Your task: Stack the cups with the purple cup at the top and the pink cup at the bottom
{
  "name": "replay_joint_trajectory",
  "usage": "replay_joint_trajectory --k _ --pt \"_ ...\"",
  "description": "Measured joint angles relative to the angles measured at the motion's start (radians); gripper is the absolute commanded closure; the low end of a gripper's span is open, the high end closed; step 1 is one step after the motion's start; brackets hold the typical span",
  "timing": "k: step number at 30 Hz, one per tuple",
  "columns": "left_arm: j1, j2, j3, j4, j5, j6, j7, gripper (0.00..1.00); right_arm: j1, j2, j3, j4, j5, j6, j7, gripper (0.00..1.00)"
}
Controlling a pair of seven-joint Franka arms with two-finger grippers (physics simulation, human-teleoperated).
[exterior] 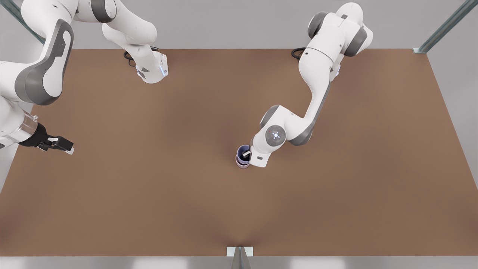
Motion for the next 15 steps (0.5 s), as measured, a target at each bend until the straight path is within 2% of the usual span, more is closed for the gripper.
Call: replay_joint_trajectory --k 1,2,15 --pt "0.001 0.002 0.0 0.0 -0.001 0.002 -0.006 0.49 0.0 0.0 0.0 0.0 0.0 0.0 -0.001 0.0" --pt "0.001 0.004 0.0 0.0 -0.001 0.003 -0.012 0.0 -0.001 0.0 0.0 0.0 0.0 0.0 -0.002 0.0" --pt "0.001 0.008 0.0 0.0 0.001 0.014 -0.059 0.0 -0.004 0.0 -0.002 0.001 -0.001 0.0 -0.01 0.0"
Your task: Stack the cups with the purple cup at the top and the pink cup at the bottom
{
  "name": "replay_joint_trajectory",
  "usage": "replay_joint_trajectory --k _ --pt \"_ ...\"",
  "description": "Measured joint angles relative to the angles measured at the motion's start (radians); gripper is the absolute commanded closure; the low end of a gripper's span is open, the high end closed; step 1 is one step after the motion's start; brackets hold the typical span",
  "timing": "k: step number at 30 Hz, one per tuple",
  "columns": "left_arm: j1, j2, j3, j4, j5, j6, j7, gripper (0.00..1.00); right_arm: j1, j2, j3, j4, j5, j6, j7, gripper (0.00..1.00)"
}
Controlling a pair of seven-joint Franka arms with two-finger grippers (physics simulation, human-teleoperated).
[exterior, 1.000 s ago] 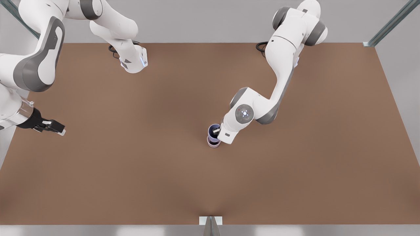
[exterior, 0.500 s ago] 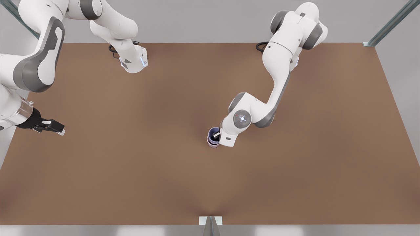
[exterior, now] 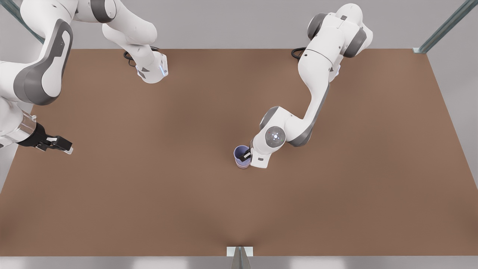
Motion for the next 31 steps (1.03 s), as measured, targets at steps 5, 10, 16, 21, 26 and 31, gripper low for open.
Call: replay_joint_trajectory --k 5,10,16,21,26,31 --pt "0.0 -0.013 0.001 0.036 0.007 -0.013 -0.013 0.0 -0.002 0.0 -0.001 0.001 0.0 0.001 -0.002 0.0" --pt "0.008 -0.088 0.148 0.108 0.029 -0.154 0.034 0.0 0.0 0.001 0.0 0.0 0.001 0.002 -0.003 0.0" --pt "0.214 -0.336 0.237 0.063 0.134 -0.381 0.3 0.0 -0.001 0.002 0.0 0.0 0.0 0.002 -0.004 0.0" --pt "0.448 -0.468 -0.06 0.006 0.342 -0.456 0.489 0.0 0.0 0.002 0.0 0.0 -0.001 0.002 -0.005 0.0" --pt "0.469 -0.518 -0.083 -0.043 0.39 -0.462 0.65 0.0 0.0 0.004 0.0 -0.001 0.0 0.003 -0.006 0.0" --pt "0.535 -0.542 -0.136 -0.057 0.385 -0.452 0.78 0.0 0.0 0.005 0.0 -0.001 0.002 0.005 -0.006 0.0"
